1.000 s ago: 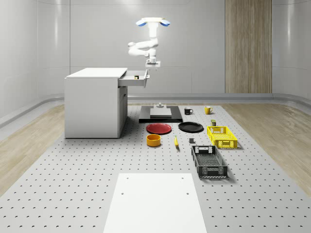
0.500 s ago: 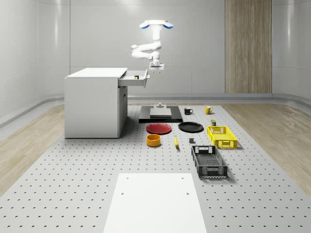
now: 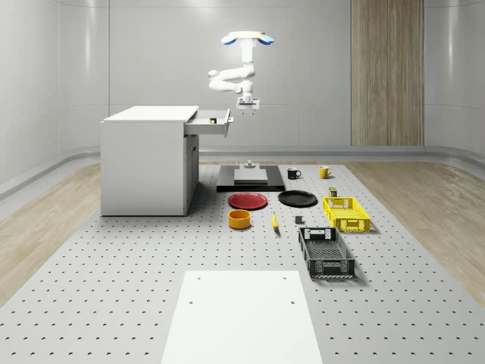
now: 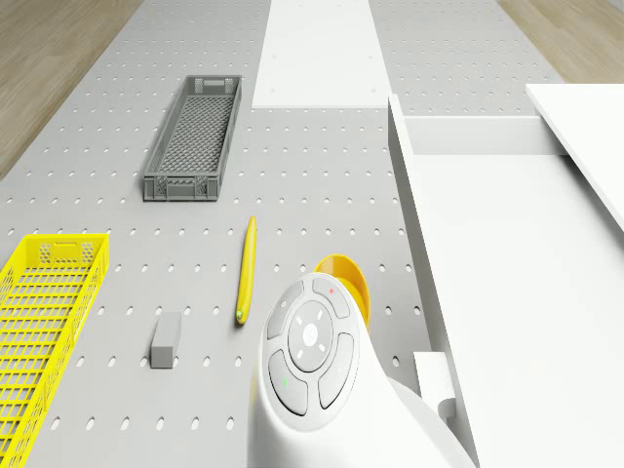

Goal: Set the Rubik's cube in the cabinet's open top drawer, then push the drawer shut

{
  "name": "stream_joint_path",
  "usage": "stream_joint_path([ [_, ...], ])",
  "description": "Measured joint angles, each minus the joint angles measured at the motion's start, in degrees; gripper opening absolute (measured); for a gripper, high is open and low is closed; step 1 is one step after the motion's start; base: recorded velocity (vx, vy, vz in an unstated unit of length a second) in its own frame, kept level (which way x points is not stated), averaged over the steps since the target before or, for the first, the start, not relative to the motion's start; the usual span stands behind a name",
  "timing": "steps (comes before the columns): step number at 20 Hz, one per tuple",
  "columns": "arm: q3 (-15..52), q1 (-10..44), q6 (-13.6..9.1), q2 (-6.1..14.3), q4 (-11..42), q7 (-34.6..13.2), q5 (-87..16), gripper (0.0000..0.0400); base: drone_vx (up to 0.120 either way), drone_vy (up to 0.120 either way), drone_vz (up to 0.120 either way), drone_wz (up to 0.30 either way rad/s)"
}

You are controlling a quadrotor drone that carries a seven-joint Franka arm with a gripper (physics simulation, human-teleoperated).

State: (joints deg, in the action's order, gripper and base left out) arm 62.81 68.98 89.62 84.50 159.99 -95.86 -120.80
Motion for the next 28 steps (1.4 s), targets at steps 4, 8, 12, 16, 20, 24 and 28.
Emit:
stream_joint_path([
  [4, 2.0, 23.4, -28.6, 4.9, -3.0, -24.4, -2.6, 0.04, 0.0, 0.0, 0.0, 0.0],
  [8, -0.9, 46.2, -51.0, 2.1, -14.0, -38.0, 3.4, 0.04, 0.0, -0.06, 0.0, 0.0],
  [12, -2.9, 58.7, -61.7, -1.0, -22.7, -44.3, 8.2, 0.04, 0.0, -0.12, 0.0, 0.0],
  [16, -4.0, 64.8, -66.3, -2.4, -27.8, -47.4, 11.3, 0.0214, 0.0, -0.12, 0.0, 0.0],
  [20, -4.7, 67.8, -68.1, -2.8, -30.4, -49.0, 13.3, 0.0145, 0.0, -0.12, 0.0, 0.0],
  [24, -5.1, 69.5, -68.6, -2.6, -31.7, -49.9, 14.6, 0.012, 0.0, -0.12, 0.0, 0.0],
  [28, -5.4, 70.4, -68.4, -2.2, -32.3, -50.4, 15.6, 0.011, 0.0, -0.09, 0.0, 0.0],
])
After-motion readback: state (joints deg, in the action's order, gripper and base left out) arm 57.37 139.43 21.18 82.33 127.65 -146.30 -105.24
